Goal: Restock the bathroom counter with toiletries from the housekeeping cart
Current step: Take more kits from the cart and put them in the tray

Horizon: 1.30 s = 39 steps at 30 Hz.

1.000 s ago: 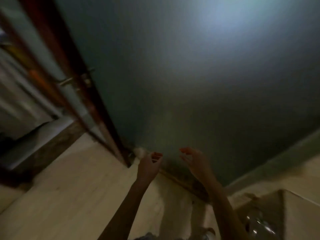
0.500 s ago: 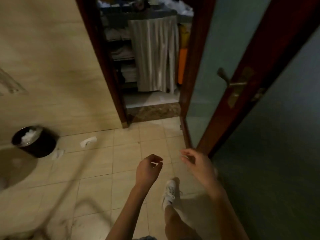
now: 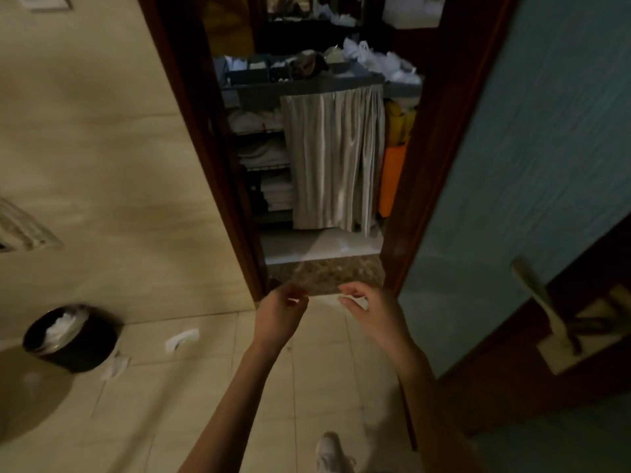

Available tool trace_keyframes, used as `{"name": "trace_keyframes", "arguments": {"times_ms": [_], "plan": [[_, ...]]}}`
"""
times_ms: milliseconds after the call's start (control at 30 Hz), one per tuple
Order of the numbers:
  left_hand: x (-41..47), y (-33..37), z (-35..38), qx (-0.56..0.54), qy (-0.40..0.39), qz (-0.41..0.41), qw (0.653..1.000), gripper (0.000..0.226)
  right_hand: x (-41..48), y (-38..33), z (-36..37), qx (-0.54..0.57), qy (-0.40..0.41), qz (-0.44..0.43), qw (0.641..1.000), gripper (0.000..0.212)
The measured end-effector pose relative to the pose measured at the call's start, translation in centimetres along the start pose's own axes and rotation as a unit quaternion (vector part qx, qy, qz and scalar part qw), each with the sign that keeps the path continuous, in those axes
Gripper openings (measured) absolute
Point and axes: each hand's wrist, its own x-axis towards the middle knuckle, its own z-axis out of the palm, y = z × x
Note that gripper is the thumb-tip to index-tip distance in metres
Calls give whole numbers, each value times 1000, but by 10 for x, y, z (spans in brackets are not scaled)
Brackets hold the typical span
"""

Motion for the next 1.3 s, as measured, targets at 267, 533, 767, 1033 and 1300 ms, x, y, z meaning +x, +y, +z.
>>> {"name": "trace_keyframes", "arguments": {"times_ms": [267, 533, 767, 1033, 1300], "plan": [[82, -7, 18, 0, -12, 4, 1000, 11, 87, 10, 17, -17, -44, 31, 998, 26], [196, -45, 9, 26, -25, -36, 999, 15, 203, 9, 60, -40, -86, 37, 995, 24], [356, -42, -37, 22, -12, -6, 1000, 17, 377, -29, 93, -75, -77, -19, 994, 20], [479, -39, -62, 120, -70, 19, 990, 18, 479, -46, 96, -217, -50, -28, 974, 28], [547, -34, -59, 127, -123, 23, 984, 24, 546, -53, 97, -238, -13, -20, 971, 30]]}}
